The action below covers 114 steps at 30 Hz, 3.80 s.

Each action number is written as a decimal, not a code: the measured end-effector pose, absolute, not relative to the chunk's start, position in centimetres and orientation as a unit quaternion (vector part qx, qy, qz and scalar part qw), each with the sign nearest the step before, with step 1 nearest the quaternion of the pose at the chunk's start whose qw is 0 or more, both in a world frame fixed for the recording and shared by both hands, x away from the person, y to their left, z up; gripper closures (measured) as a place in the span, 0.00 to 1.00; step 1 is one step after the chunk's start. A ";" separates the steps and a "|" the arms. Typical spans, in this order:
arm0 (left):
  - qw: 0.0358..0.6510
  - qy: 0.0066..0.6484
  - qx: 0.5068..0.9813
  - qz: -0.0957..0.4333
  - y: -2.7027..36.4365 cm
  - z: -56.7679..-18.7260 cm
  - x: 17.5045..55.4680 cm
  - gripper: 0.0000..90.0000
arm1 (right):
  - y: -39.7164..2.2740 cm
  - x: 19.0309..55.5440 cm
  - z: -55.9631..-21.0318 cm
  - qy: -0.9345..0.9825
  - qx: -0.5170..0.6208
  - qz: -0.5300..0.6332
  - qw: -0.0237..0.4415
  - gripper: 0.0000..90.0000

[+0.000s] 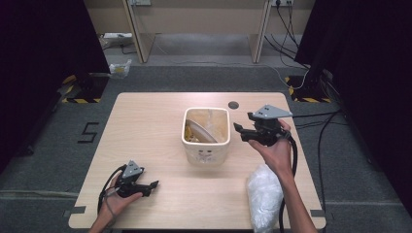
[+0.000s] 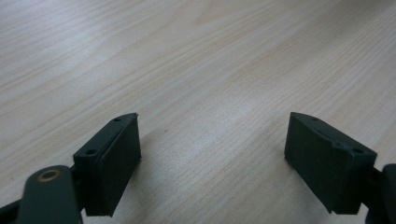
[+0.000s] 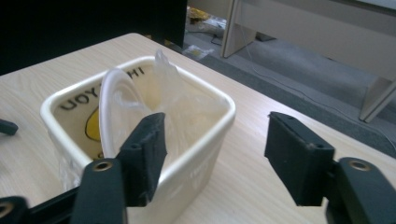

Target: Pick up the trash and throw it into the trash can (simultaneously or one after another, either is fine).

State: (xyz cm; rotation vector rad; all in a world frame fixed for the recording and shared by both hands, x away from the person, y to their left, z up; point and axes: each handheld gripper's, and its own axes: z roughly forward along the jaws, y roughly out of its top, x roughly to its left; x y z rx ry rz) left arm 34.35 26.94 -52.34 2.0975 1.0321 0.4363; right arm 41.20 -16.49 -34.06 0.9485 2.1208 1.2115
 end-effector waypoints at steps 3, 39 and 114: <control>0.373 0.403 0.819 0.170 26.9 -52.3 34.4 0.20 | -17.5 40.1 -34.5 0.780 0.359 0.440 0.263 0.32; 0.371 0.402 0.819 0.171 27.0 -52.3 34.4 0.19 | -22.0 33.0 -39.1 0.761 0.389 0.439 0.278 0.23; 0.371 0.401 0.820 0.171 26.9 -52.3 34.4 0.19 | -24.4 30.3 -49.5 0.801 0.466 0.343 0.154 0.47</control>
